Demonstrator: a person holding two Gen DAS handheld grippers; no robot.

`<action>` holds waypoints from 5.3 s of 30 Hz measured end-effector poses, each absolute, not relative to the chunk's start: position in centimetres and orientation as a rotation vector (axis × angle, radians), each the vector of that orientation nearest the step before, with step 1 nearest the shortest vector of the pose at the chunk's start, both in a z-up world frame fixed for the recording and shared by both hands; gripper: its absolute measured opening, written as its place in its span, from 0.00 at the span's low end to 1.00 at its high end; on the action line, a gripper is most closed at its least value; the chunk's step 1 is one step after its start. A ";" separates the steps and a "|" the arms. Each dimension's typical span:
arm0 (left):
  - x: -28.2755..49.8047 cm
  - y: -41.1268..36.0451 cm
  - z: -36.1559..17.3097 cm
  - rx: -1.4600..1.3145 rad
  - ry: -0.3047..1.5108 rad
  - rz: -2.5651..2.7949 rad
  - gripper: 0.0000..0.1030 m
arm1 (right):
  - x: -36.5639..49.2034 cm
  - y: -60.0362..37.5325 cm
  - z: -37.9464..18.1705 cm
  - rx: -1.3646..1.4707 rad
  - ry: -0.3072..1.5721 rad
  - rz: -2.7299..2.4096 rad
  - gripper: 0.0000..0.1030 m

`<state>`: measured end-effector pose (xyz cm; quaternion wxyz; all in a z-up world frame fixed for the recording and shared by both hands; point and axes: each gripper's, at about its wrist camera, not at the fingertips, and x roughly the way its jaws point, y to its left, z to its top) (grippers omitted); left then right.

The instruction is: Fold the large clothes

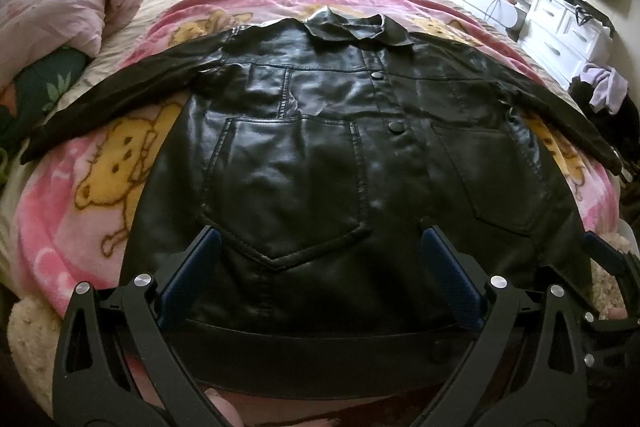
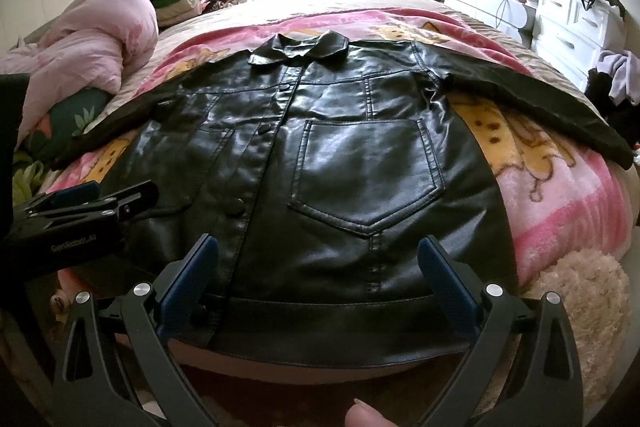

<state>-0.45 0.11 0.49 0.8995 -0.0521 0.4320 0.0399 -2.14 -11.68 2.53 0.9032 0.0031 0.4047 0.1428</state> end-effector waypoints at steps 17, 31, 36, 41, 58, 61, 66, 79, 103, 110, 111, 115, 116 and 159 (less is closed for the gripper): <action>-0.5 0.1 0.5 -0.108 0.894 0.083 0.91 | -2.1 -11.7 2.8 0.009 0.832 0.302 0.96; 0.0 0.5 0.6 -0.114 0.903 0.089 0.91 | -1.6 -11.6 2.6 0.012 0.840 0.306 0.96; 0.1 0.6 0.6 -0.112 0.901 0.090 0.91 | -1.5 -11.6 2.5 0.013 0.842 0.309 0.96; 0.5 0.8 0.3 -0.118 0.907 0.095 0.91 | -0.6 -11.4 2.4 0.018 0.850 0.309 0.96; 4.6 1.8 1.5 -0.115 0.880 0.136 0.91 | 4.1 -10.8 4.9 0.016 0.816 0.285 0.96; 5.4 2.3 1.9 -0.131 0.877 0.143 0.91 | 5.3 -10.9 5.5 0.023 0.811 0.274 0.96; 7.1 3.3 2.5 -0.145 0.876 0.165 0.91 | 7.4 -10.6 6.9 0.021 0.799 0.267 0.96; 11.7 4.1 4.2 -0.165 0.877 0.163 0.91 | 12.9 -10.6 10.0 0.108 0.776 0.254 0.96; 21.4 -0.2 2.9 -0.188 0.932 0.047 0.91 | 22.1 -20.2 6.0 0.287 0.818 -0.061 0.96; 23.0 -2.0 1.5 -0.177 0.952 0.022 0.91 | 22.5 -25.1 4.6 0.372 0.809 -0.158 0.96; 23.2 -2.5 1.4 -0.170 0.953 0.020 0.91 | 22.5 -25.6 4.5 0.382 0.806 -0.167 0.96; 24.0 -4.1 1.0 -0.154 0.962 -0.002 0.91 | 22.4 -28.4 4.2 0.440 0.800 -0.211 0.96; 24.2 -4.5 0.9 -0.149 0.962 -0.008 0.91 | 22.4 -29.1 4.2 0.455 0.797 -0.225 0.96; 27.5 -9.8 1.8 -0.070 1.022 -0.118 0.91 | 18.6 -49.9 -2.6 1.222 0.433 -0.453 0.09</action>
